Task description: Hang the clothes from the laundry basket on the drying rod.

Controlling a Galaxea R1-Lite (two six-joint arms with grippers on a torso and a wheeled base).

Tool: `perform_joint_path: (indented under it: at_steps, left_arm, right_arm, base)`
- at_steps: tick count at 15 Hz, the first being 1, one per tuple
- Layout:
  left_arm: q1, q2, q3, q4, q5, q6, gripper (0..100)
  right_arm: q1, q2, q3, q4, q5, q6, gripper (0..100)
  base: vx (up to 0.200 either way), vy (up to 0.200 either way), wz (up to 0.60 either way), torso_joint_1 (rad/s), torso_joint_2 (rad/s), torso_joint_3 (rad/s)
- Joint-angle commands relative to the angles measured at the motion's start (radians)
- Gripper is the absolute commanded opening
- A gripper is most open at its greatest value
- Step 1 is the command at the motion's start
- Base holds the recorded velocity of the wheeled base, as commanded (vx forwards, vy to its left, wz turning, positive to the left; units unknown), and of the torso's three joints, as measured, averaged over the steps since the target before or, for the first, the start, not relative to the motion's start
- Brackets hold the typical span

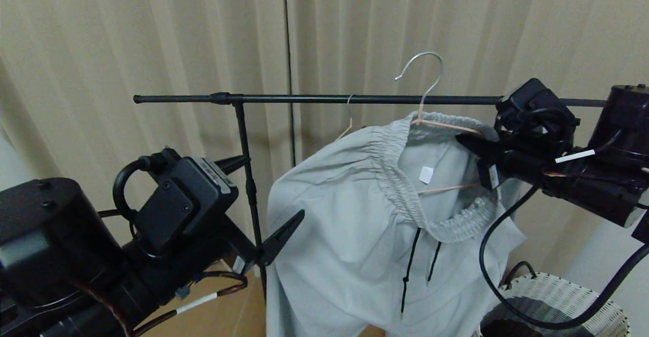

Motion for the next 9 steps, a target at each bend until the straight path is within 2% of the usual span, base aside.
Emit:
perform_joint_path:
  at_steps: [1, 2, 4, 7, 9]
  left_arm:
    - [0.035, -0.128, 0.01, 0.189, 0.002, -0.083, 100]
    - [0.055, -0.138, 0.011, 0.289, 0.0, -0.141, 100]
    - [0.066, -0.122, 0.053, 0.33, 0.003, -0.239, 100]
    - [0.092, -0.042, 0.071, 0.307, 0.003, -0.256, 100]
    - [0.108, 0.016, 0.079, 0.224, 0.0, -0.258, 100]
  right_arm:
    - [-0.039, -0.052, 0.033, -0.001, 0.003, 0.001, 0]
    - [-0.041, -0.063, 0.04, -0.004, 0.003, 0.004, 0]
    - [-0.041, -0.085, 0.057, -0.01, 0.009, 0.018, 0]
    - [-0.034, -0.109, 0.065, -0.015, 0.017, 0.049, 0]
    - [-0.033, -0.14, 0.073, -0.007, 0.063, 0.061, 0]
  base:
    - [0.0, 0.0, 0.0, 0.0, 0.0, 0.0]
    - [0.0, 0.0, 0.0, 0.0, 0.0, 0.0]
    - [0.0, 0.0, 0.0, 0.0, 0.0, 0.0]
    - [0.0, 0.0, 0.0, 0.0, 0.0, 0.0]
    - [0.0, 0.0, 0.0, 0.0, 0.0, 0.0]
